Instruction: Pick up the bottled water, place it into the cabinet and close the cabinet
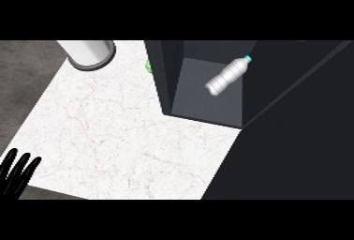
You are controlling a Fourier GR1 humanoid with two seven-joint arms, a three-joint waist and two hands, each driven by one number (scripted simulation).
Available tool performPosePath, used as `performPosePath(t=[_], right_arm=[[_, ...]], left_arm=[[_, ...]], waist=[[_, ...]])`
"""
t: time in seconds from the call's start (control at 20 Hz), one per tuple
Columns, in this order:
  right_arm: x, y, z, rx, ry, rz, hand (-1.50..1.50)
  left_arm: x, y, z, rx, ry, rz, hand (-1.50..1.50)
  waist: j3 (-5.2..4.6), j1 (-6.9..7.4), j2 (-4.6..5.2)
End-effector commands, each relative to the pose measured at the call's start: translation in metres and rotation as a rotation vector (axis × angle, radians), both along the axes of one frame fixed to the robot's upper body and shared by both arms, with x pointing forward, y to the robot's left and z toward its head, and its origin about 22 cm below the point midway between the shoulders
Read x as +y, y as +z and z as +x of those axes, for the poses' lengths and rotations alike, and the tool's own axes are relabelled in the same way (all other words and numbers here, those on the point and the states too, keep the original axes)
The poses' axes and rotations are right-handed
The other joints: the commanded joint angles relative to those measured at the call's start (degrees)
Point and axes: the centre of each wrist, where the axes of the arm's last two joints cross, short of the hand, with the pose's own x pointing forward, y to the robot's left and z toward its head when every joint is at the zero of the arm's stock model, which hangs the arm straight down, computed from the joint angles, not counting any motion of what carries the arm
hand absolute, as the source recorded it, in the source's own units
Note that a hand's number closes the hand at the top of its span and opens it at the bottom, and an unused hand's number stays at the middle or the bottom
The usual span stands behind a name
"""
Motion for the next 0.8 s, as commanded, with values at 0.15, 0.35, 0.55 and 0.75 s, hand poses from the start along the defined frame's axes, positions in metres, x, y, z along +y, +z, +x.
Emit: performPosePath(t=[0.15,0.35,0.55,0.75], right_arm=[[0.028,-0.008,0.021,0.154,-0.057,0.062,1.5],[0.043,-0.013,0.05,0.25,-0.075,0.107,1.5],[0.065,-0.015,0.075,0.35,-0.078,0.19,1.5],[0.072,-0.019,0.1,0.442,0.002,0.181,1.5]], left_arm=[[0.002,0.007,0.006,-0.027,-0.027,-0.015,-1.5],[0.012,0.007,0.003,-0.013,-0.025,-0.005,-1.5],[0.014,0.009,0.006,-0.027,0.003,-0.009,-1.5],[0.021,0.012,0.006,-0.015,-0.002,-0.006,-1.5]], waist=[[0.1,0.31,0.51],[0.26,1.26,0.51],[0.51,0.26,0.31],[0.68,-0.08,0.46]])
